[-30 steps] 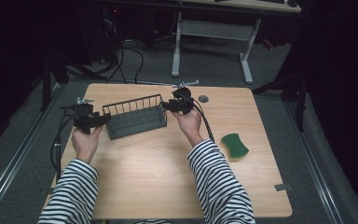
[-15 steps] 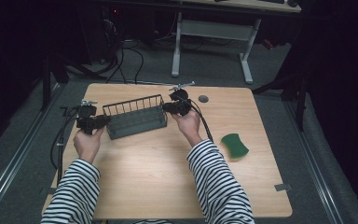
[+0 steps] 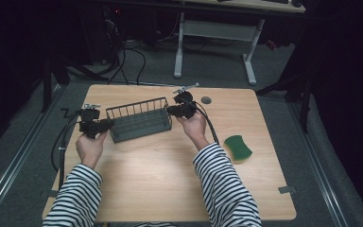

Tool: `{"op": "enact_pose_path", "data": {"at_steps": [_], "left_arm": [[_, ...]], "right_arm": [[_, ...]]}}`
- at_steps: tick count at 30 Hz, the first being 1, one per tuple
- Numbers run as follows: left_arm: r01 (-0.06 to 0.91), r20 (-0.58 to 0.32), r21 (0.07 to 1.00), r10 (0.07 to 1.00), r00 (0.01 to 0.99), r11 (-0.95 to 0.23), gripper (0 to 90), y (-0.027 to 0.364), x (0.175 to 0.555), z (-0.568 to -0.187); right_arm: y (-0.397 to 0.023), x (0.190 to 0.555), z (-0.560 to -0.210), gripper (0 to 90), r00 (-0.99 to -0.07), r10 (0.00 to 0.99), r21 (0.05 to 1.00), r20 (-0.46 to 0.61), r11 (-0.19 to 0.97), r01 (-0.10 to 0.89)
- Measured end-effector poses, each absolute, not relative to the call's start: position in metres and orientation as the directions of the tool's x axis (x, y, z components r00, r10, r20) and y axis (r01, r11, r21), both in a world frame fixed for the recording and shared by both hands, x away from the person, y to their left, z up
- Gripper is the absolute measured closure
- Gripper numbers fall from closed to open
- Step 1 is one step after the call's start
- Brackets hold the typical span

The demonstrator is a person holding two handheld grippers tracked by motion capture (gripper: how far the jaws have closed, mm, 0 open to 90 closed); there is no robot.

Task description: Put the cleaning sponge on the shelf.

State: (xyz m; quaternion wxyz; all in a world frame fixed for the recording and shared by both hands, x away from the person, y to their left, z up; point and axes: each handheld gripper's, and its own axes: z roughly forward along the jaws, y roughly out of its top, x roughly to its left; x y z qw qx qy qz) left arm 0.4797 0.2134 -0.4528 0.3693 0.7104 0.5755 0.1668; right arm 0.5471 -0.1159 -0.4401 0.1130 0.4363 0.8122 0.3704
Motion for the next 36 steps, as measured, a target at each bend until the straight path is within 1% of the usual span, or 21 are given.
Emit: {"op": "enact_pose_path", "data": {"at_steps": [4,16,20,24,34,36], "left_arm": [[0.698,-0.185,0.712,0.940,0.286,-0.072,69.1,0.212,0.477,-0.452],[0.714,-0.198,0.696,0.933,0.299,-0.081,69.4,0.209,0.472,-0.449],[0.715,-0.200,0.694,0.932,0.303,-0.084,69.6,0.207,0.467,-0.449],[0.717,-0.175,0.688,0.933,0.314,-0.112,69.5,0.201,0.463,-0.447],[0.713,-0.206,0.693,0.919,0.337,-0.106,69.3,0.194,0.449,-0.448],[0.714,-0.188,0.689,0.920,0.345,-0.126,69.2,0.192,0.445,-0.447]], "right_arm": [[-0.118,0.546,-0.441,79.0,-0.585,0.792,0.700,0.171,0.320,0.638],[-0.121,0.543,-0.438,80.5,-0.578,0.798,0.684,0.173,0.324,0.653],[-0.126,0.536,-0.438,80.5,-0.578,0.795,0.688,0.184,0.315,0.653],[-0.129,0.531,-0.438,80.5,-0.578,0.795,0.689,0.185,0.315,0.653],[-0.143,0.518,-0.437,80.7,-0.571,0.795,0.682,0.206,0.302,0.666],[-0.145,0.513,-0.437,80.6,-0.576,0.791,0.683,0.208,0.304,0.664]]}}
